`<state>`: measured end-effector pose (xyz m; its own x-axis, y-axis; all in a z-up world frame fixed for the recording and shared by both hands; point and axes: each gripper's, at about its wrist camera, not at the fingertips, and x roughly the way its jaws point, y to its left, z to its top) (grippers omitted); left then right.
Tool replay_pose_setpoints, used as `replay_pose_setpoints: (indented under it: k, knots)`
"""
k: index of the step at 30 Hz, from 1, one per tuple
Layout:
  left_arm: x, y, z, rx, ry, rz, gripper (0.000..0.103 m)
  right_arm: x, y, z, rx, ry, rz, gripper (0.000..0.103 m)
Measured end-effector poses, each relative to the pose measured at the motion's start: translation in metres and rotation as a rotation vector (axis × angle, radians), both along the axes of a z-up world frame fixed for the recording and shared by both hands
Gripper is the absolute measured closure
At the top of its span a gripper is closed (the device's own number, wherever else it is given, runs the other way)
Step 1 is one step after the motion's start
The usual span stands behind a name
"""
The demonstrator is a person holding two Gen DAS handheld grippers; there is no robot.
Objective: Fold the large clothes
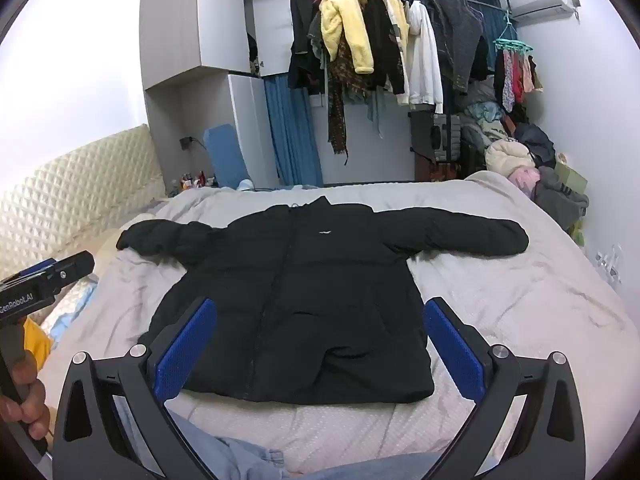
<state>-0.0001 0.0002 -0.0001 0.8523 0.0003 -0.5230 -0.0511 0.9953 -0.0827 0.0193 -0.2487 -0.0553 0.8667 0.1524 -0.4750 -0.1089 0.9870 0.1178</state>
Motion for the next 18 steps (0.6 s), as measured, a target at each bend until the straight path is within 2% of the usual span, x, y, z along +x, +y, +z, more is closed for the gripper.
replay_pose_setpoints:
  k: [18]
  knots:
    - [0.0007, 0.0001, 0.0000, -0.001, 0.003, -0.003, 0.000, 0.0013, 0.0013, 0.0025, -0.006, 0.006, 0.009, 0.000]
